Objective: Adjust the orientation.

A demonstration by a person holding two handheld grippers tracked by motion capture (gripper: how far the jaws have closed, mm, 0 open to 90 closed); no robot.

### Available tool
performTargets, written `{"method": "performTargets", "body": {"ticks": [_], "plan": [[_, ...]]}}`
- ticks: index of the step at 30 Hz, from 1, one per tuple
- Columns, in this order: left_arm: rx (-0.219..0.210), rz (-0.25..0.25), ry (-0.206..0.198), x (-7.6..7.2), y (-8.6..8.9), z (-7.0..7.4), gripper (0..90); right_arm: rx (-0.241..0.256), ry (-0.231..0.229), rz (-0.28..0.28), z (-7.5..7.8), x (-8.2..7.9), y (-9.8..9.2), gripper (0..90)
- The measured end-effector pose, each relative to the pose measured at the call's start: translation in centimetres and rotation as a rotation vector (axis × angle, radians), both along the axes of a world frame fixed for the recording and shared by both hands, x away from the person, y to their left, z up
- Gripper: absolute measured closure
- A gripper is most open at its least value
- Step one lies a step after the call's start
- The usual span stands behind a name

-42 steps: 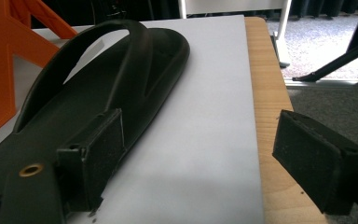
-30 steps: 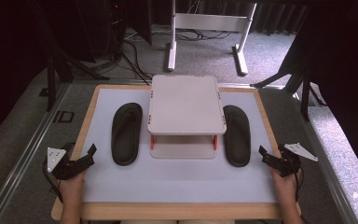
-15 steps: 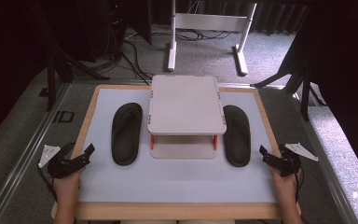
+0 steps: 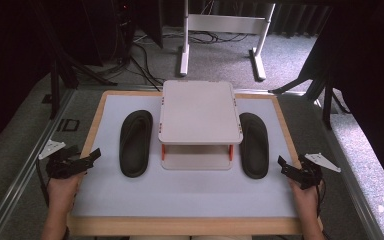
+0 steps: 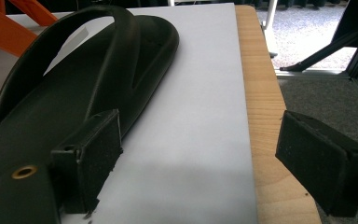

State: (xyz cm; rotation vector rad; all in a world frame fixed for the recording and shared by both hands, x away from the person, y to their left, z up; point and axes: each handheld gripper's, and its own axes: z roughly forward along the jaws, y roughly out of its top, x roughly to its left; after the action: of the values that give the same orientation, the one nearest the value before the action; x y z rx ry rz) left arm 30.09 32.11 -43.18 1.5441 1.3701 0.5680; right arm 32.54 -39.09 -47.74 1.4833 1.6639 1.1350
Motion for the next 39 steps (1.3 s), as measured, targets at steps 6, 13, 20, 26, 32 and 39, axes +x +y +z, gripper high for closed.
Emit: {"method": "performTargets", "body": {"ticks": [6,13,20,26,32,39], "plan": [[0.035,-0.05,0.072,0.9,-0.5,1.2,5.3,-0.008,-0.003,0.0,0.0,0.0,0.1,13.7],[0.086,-0.101,0.149,2.3,-1.3,3.1,6.3,-0.005,-0.002,-0.002,0.0,0.0,0.1,13.8],[0.176,-0.143,0.228,4.0,-2.5,5.3,6.3,-0.01,-0.001,0.0,0.0,0.0,0.1,13.8],[0.223,-0.191,0.294,5.5,-3.5,6.4,6.3,-0.007,0.001,0.0,0.0,0.0,0.1,13.8],[0.28,-0.229,0.343,6.4,-4.5,6.8,6.3,-0.004,0.002,0.001,0.0,0.0,0.1,13.8],[0.33,-0.27,0.422,8.1,-6.3,6.7,6.3,-0.005,0.001,0.001,0.0,0.0,0.1,13.9]]}}
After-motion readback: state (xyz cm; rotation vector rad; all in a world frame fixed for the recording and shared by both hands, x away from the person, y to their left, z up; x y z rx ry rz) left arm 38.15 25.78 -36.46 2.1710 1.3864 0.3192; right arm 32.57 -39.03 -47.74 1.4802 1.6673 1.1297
